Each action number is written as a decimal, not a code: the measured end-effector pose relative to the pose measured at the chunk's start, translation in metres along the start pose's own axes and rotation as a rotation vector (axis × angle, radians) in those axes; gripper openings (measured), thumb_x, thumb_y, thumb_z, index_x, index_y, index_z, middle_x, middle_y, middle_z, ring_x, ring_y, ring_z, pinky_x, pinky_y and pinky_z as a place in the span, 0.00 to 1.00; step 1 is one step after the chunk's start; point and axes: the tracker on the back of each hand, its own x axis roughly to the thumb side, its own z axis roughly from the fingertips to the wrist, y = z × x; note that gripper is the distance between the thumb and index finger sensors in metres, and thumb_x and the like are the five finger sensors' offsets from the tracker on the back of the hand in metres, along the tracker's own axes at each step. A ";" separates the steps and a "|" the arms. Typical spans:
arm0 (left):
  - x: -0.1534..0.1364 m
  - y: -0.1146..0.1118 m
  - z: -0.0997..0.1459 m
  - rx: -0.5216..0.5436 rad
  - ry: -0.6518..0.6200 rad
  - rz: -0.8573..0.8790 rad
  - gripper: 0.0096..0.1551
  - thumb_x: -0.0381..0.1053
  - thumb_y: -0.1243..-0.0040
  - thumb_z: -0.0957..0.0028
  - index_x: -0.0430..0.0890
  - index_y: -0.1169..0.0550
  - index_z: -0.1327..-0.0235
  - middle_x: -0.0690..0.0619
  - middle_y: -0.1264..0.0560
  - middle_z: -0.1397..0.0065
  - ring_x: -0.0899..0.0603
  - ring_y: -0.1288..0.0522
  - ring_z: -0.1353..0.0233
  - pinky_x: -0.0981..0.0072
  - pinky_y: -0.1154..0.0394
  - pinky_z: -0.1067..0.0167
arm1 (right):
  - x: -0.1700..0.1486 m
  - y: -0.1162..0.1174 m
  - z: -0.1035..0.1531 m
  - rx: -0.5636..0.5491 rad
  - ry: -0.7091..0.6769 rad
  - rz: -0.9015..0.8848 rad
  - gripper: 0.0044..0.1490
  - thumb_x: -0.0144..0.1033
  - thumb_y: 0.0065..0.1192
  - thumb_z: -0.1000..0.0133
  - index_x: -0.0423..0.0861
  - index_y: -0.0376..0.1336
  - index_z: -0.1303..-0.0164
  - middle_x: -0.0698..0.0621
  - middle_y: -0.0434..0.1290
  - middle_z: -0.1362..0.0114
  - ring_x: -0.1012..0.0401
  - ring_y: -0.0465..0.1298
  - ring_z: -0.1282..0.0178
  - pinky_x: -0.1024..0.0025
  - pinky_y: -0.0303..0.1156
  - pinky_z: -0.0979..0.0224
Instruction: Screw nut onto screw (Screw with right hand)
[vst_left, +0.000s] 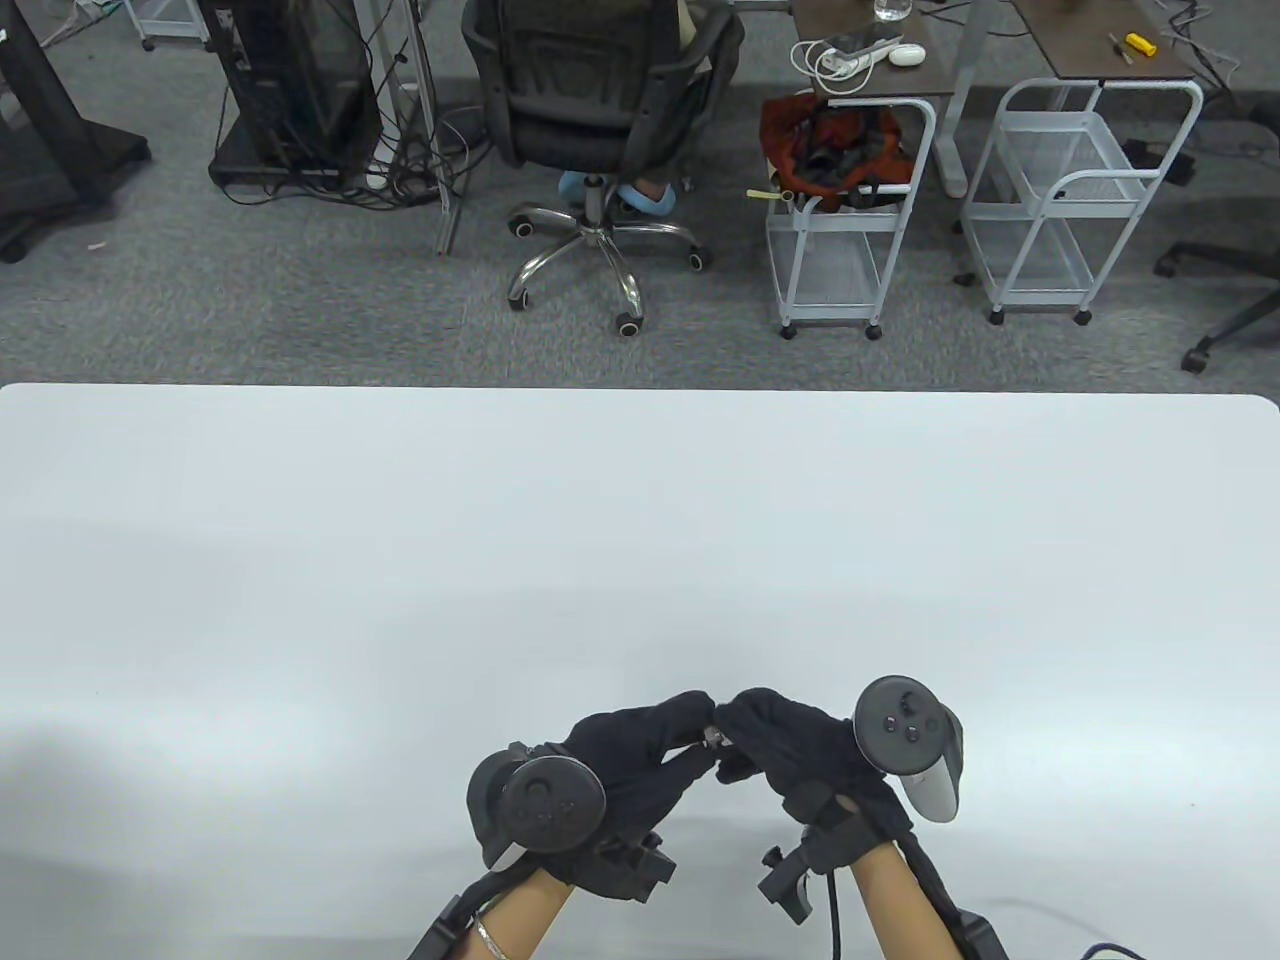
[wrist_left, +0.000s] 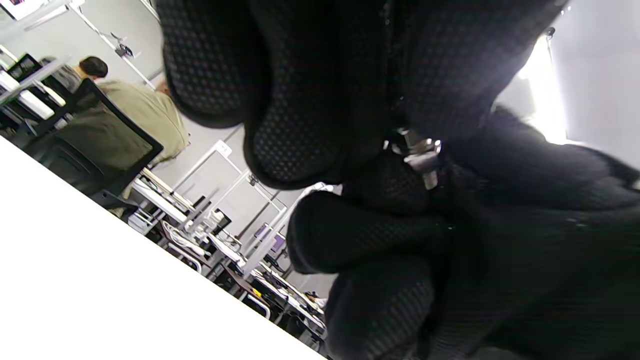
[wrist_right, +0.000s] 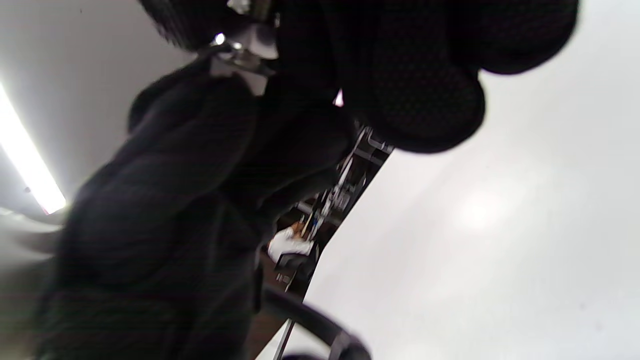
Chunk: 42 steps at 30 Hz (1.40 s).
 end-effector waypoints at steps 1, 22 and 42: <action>0.000 0.000 0.000 -0.001 0.000 0.003 0.24 0.57 0.32 0.55 0.51 0.16 0.47 0.58 0.10 0.49 0.54 0.11 0.52 0.64 0.17 0.48 | 0.000 0.001 0.000 0.042 0.011 0.005 0.31 0.46 0.57 0.36 0.30 0.64 0.42 0.29 0.75 0.40 0.45 0.82 0.50 0.45 0.71 0.44; 0.002 -0.001 0.001 0.009 -0.006 -0.016 0.23 0.57 0.32 0.53 0.50 0.17 0.47 0.58 0.10 0.48 0.53 0.11 0.51 0.63 0.17 0.48 | 0.002 0.001 0.000 -0.016 0.021 0.039 0.32 0.48 0.56 0.36 0.30 0.66 0.44 0.30 0.77 0.42 0.45 0.83 0.53 0.46 0.72 0.47; 0.004 0.000 0.001 0.012 -0.011 0.001 0.23 0.57 0.32 0.53 0.50 0.17 0.46 0.58 0.10 0.48 0.53 0.11 0.51 0.63 0.17 0.48 | 0.005 0.000 0.003 -0.072 -0.005 0.044 0.31 0.48 0.50 0.35 0.32 0.69 0.51 0.32 0.80 0.47 0.47 0.84 0.58 0.48 0.74 0.50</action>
